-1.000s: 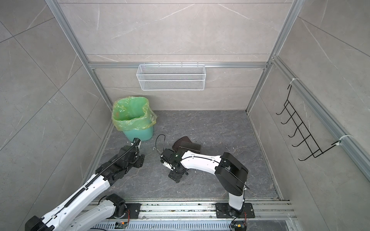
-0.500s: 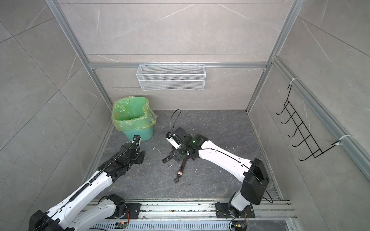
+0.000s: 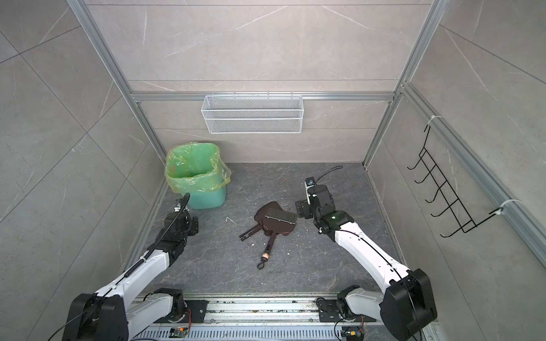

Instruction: Sweep away the paper scraps from the table

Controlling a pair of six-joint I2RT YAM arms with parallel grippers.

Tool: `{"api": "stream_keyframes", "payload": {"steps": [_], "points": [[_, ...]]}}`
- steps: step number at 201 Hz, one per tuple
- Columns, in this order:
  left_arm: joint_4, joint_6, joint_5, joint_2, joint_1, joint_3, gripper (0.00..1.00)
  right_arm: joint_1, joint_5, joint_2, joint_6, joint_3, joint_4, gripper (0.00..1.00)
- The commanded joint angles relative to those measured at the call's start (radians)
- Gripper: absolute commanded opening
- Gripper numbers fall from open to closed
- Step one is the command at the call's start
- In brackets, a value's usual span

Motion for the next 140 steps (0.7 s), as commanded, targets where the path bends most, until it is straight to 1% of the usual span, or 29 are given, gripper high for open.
{"api": "stream_keyframes", "payload": {"steps": [1,12,24,31,40,53,59,65,76,82,86,94,99,105,110,118,129,140], "points": [[0.249,-0.012,-0.001,0.074,0.03,-0.026,0.8,-0.064,0.173,-0.006,0.046,-0.109,0.255,0.99],[0.324,-0.019,0.002,0.113,0.043,-0.046,0.8,-0.072,0.238,0.008,0.017,-0.183,0.379,0.99],[0.428,-0.023,0.022,0.155,0.057,-0.073,0.81,-0.083,0.272,0.035,0.0,-0.251,0.497,0.99],[0.486,-0.023,0.037,0.181,0.067,-0.082,0.81,-0.096,0.274,0.056,0.008,-0.278,0.541,0.99],[0.486,-0.02,0.052,0.196,0.072,-0.071,0.82,-0.113,0.266,0.078,0.033,-0.304,0.576,0.99],[0.549,0.004,0.092,0.23,0.082,-0.073,0.83,-0.138,0.254,0.095,0.079,-0.343,0.631,0.99],[0.561,-0.005,0.111,0.246,0.093,-0.071,0.84,-0.151,0.244,0.098,0.099,-0.366,0.675,0.99],[0.587,-0.012,0.132,0.268,0.103,-0.072,0.88,-0.161,0.232,0.102,0.1,-0.381,0.699,0.99],[0.668,-0.02,0.142,0.322,0.11,-0.087,0.88,-0.174,0.242,0.118,0.105,-0.406,0.747,0.99],[0.71,-0.019,0.152,0.36,0.111,-0.093,0.89,-0.178,0.24,0.128,0.089,-0.436,0.82,0.99],[0.735,-0.014,0.158,0.384,0.111,-0.096,0.93,-0.179,0.236,0.137,0.073,-0.46,0.883,0.99],[0.797,-0.002,0.168,0.413,0.111,-0.105,0.94,-0.181,0.238,0.16,0.05,-0.518,1.03,0.99],[0.772,-0.006,0.171,0.403,0.113,-0.104,0.95,-0.184,0.233,0.178,0.042,-0.556,1.119,0.99],[0.728,-0.012,0.179,0.385,0.113,-0.099,0.95,-0.188,0.226,0.201,0.046,-0.574,1.167,0.99],[0.738,-0.009,0.184,0.389,0.114,-0.099,0.95,-0.189,0.21,0.217,0.03,-0.585,1.218,0.99],[0.762,-0.004,0.183,0.401,0.114,-0.1,0.95,-0.189,0.182,0.219,0.017,-0.581,1.203,0.99],[0.727,-0.011,0.198,0.391,0.119,-0.092,0.95,-0.195,0.158,0.215,0.028,-0.573,1.177,0.99],[0.731,-0.011,0.21,0.398,0.126,-0.088,0.96,-0.208,0.123,0.221,0.026,-0.572,1.181,0.99]]}}
